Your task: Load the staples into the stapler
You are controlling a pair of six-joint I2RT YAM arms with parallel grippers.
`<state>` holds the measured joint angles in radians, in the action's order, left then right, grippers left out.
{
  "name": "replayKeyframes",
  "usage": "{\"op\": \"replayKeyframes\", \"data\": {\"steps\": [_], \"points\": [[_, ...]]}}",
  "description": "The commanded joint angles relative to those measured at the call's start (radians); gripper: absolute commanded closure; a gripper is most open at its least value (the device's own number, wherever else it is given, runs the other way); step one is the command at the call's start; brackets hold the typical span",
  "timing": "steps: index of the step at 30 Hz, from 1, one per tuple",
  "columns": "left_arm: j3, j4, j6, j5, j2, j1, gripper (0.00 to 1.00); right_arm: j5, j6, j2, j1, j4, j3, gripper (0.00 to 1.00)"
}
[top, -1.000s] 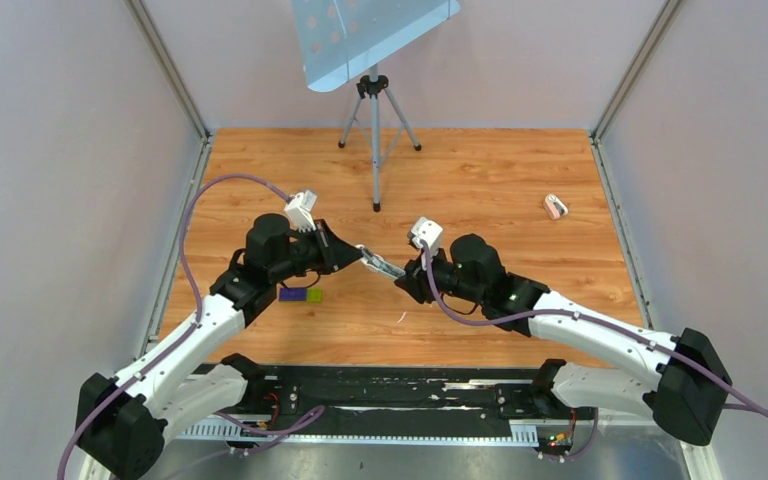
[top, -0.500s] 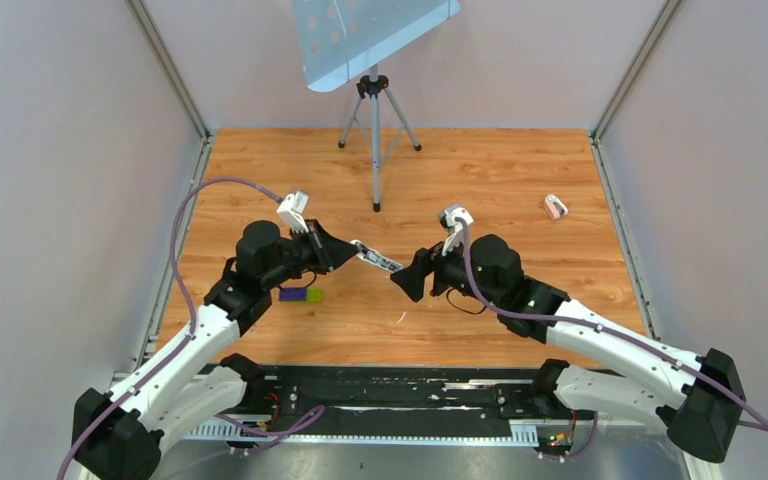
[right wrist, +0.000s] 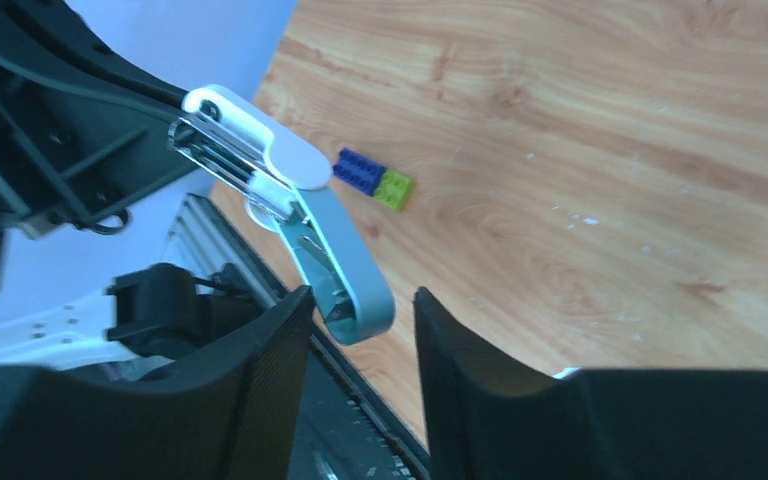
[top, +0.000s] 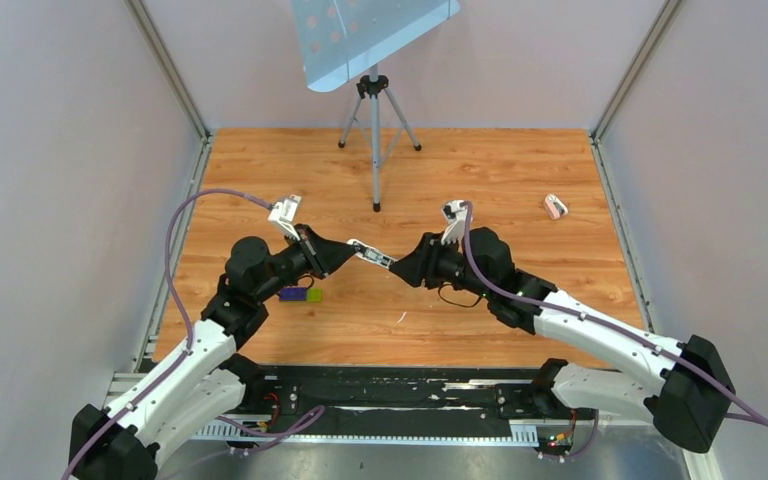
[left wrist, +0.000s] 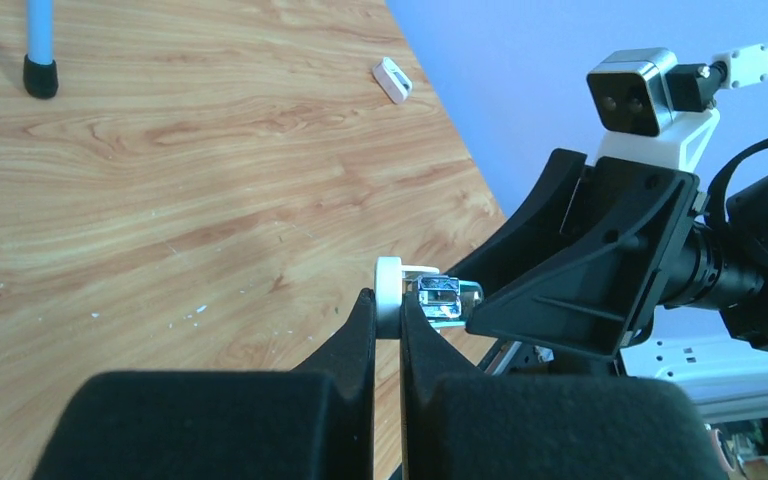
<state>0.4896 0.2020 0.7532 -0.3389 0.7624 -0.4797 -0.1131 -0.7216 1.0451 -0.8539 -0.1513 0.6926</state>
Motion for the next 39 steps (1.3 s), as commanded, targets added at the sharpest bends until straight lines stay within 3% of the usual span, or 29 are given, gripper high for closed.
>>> {"op": "replayKeyframes", "data": {"steps": [1, 7, 13, 19, 25, 31, 34, 39], "points": [[-0.037, 0.146, 0.047, -0.031, -0.028, 0.006, 1.0, -0.068, -0.071, 0.014, 0.031, -0.076, -0.022, 0.61], [-0.047, 0.153, 0.036, -0.025, -0.033, 0.006, 1.0, -0.139, -0.087, -0.003, 0.081, -0.14, -0.059, 0.83], [-0.032, 0.082, -0.075, -0.02, -0.062, 0.006, 0.5, -0.166, -0.055, -0.058, 0.147, -0.078, -0.061, 0.93], [-0.013, -0.012, -0.338, -0.028, -0.076, -0.006, 0.3, -0.253, 0.04, -0.061, 0.23, 0.084, -0.01, 0.93], [0.078, -0.19, -0.8, 0.132, -0.09, -0.175, 0.27, -0.311, 0.143, -0.014, 0.267, 0.265, 0.053, 0.93], [0.172, -0.274, -1.071, 0.113, 0.02, -0.284, 0.29, -0.381, 0.148, 0.004, 0.268, 0.291, 0.086, 0.94], [0.192, -0.271, -1.13, 0.114, 0.074, -0.343, 0.29, -0.388, 0.144, -0.002, 0.269, 0.293, 0.091, 0.94], [0.222, -0.251, -1.075, 0.09, 0.194, -0.395, 0.29, -0.377, 0.156, -0.008, 0.269, 0.291, 0.088, 0.96]]}}
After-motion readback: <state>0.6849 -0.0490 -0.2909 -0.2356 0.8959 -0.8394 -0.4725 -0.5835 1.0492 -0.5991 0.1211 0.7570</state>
